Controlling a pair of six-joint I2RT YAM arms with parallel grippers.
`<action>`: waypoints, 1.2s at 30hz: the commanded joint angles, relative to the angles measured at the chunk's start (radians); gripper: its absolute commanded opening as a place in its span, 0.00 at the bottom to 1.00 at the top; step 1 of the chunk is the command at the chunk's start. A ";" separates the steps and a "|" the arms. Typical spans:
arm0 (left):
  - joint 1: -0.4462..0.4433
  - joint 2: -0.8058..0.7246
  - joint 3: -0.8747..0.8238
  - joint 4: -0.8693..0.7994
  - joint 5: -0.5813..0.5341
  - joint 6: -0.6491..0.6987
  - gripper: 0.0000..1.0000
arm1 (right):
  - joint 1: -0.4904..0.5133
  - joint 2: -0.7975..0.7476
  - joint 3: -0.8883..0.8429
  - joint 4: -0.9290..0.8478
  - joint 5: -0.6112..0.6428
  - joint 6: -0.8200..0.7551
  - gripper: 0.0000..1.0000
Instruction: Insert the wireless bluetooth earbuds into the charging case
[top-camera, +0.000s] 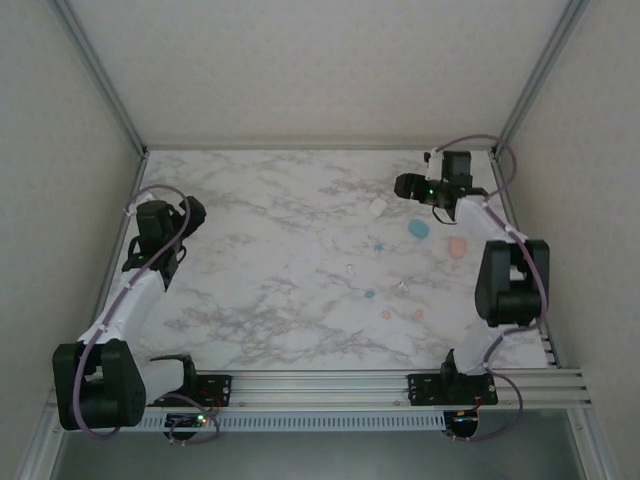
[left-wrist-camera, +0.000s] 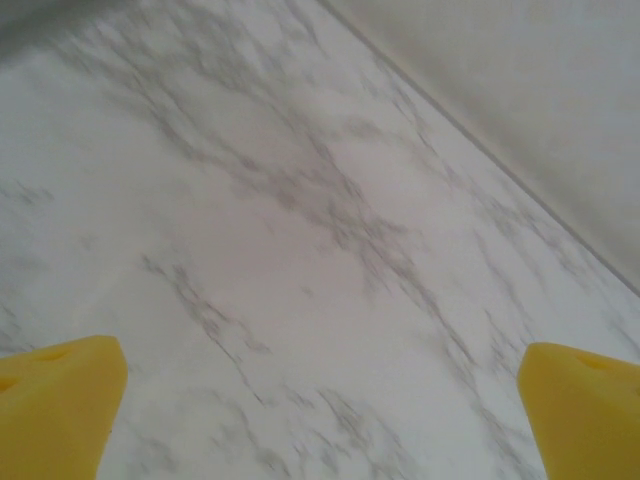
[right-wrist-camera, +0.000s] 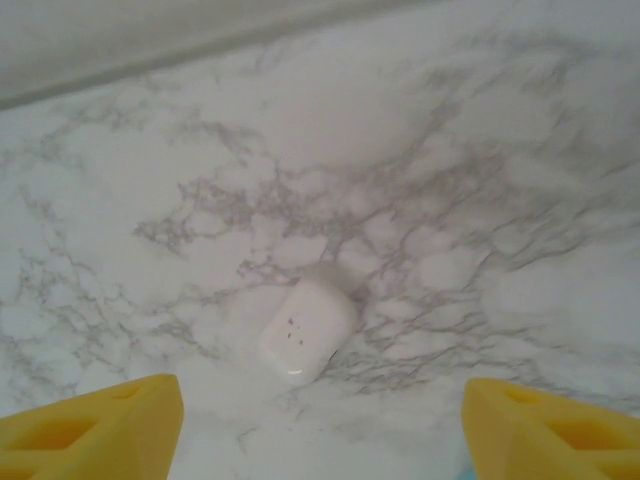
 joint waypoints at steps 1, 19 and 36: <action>-0.006 -0.021 -0.008 -0.053 0.192 -0.092 1.00 | 0.006 0.145 0.166 -0.253 -0.081 0.064 0.69; -0.038 -0.309 -0.077 -0.251 0.212 -0.038 1.00 | 0.056 0.640 0.797 -0.597 -0.148 0.089 0.64; -0.038 -0.300 -0.019 -0.298 0.227 -0.002 1.00 | 0.088 0.503 0.569 -0.572 -0.262 -0.025 0.64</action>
